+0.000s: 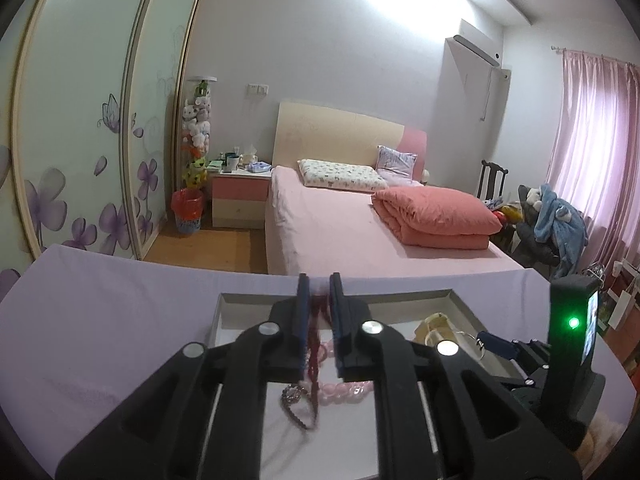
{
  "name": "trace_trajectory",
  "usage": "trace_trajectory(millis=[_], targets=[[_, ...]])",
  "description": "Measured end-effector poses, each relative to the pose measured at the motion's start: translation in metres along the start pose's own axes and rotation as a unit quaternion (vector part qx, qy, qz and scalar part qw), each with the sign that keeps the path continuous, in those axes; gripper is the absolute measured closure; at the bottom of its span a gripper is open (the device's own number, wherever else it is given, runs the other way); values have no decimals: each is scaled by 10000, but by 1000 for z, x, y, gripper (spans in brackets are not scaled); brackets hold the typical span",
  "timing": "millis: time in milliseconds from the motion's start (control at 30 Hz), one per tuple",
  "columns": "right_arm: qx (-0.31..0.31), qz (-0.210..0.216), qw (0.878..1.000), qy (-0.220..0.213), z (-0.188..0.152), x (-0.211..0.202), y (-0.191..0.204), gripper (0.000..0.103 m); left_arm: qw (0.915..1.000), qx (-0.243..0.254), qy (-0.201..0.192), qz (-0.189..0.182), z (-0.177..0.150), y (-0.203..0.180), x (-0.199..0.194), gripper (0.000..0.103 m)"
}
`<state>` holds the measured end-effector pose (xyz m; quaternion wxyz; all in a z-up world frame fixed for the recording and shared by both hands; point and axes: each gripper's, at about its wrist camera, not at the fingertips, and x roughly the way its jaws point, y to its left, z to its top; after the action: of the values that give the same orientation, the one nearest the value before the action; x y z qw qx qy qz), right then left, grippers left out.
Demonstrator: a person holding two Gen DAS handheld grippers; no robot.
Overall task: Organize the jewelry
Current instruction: 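Lift the bangle and bead strand into the tray and open both grippers, then withdraw both grippers from the tray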
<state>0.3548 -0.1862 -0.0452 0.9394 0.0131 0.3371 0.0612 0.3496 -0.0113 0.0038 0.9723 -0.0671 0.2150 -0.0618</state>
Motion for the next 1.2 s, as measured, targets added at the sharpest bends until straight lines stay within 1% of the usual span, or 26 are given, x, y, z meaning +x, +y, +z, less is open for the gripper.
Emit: trace_trajectory(millis=[33,67,433,600,633,667,800,933,1067,1200], targets=[[1,-22,10000,-24,0,-1,0,29,10000,-5,-6,37,0,2,0,83],[25,-15,10000,-43,1,-4,-2,29,10000,-16,-11,60,0,2,0,82],[33,-26,9999,-154,9,-11,2,29,9998,-96,-28,200,-3,12,-12,81],[-116,27,9995,-287,0,-33,6,30,9997,-161,-20,166,-10,16,-32,81],[-142,39,9994,-301,-2,-37,7,30,9997,-177,-17,142,-11,17,-36,80],[-179,71,9993,-318,-7,-44,7,30,9997,-198,-19,121,-15,17,-44,77],[-338,149,9986,-367,-27,-66,10,30,9996,-270,33,24,-37,19,-71,74],[-500,226,9980,-328,-49,-84,11,30,9994,-313,124,-32,-61,20,-95,69],[-606,301,9974,-256,-75,-99,13,29,9985,-445,320,-78,-88,21,-112,67],[-628,372,9972,-169,-92,-109,14,30,9964,-490,667,-165,-111,18,-117,65]])
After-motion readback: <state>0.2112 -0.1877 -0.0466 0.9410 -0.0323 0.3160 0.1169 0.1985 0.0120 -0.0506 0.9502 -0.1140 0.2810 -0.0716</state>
